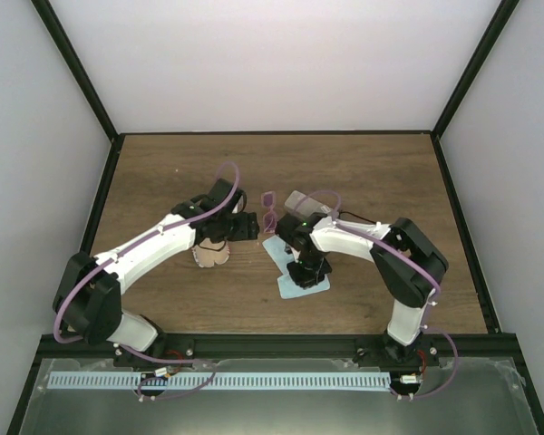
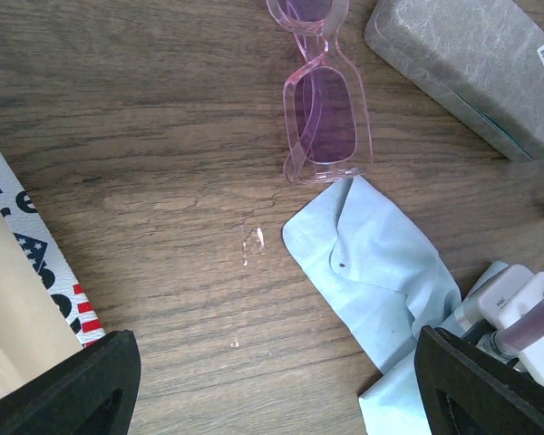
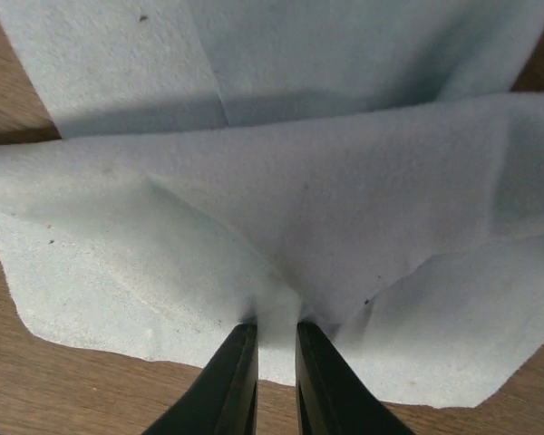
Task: Organize the sunglasses
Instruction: Adjust the glasses cleaning cloth at the center of the board.
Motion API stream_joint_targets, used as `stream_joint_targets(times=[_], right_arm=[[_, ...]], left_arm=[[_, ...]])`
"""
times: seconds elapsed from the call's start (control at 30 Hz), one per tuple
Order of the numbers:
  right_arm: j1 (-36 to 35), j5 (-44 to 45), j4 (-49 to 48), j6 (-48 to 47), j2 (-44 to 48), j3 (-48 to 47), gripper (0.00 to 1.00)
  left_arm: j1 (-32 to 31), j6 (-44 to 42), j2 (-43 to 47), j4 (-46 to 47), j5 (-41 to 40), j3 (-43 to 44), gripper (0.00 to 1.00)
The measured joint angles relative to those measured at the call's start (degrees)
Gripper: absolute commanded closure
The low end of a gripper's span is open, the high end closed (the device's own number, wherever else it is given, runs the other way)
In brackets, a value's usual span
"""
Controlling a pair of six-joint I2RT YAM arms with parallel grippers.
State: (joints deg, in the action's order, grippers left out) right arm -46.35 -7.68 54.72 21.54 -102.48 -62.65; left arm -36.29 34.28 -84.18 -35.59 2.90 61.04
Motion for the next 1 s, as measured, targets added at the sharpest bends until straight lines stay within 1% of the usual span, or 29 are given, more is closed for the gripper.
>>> stream_joint_targets(times=[0.1,0.13,0.17,0.2,0.37,0.6,0.77,1.0], right_arm=[[-0.02,0.09,-0.02,0.0,-0.02,0.0,0.85],[-0.02,0.24,0.07,0.11,-0.02,-0.07,0.81],[-0.02,0.39,0.26,0.13,-0.02,-0.24,0.73],[-0.02,0.57,0.39,0.33,0.0,-0.46,0.68],[0.0,2.73,0.76,0.55,0.0,-2.14,0.67],[0.04,5.05,0.76,0.5,-0.39,-2.93,0.72],[0.04,5.88,0.13,0.28,-1.77,-3.19,0.78],[0.04,6.29,-0.11,0.26,-2.29,-3.3,0.97]], left_arm=[[0.0,-0.04,-0.02,-0.02,0.02,0.0,0.15],[0.0,-0.07,-0.02,-0.02,0.02,0.0,0.15],[0.0,-0.07,-0.04,0.0,0.04,0.0,0.15],[0.0,-0.07,-0.04,-0.02,0.04,0.0,0.15],[0.0,-0.11,-0.7,0.02,0.33,0.0,0.15],[0.0,-0.48,-0.94,-0.09,0.35,0.0,0.15],[0.0,-0.72,-0.94,-0.13,0.37,0.0,0.15],[0.0,-1.27,-0.94,-0.52,0.35,0.0,0.15]])
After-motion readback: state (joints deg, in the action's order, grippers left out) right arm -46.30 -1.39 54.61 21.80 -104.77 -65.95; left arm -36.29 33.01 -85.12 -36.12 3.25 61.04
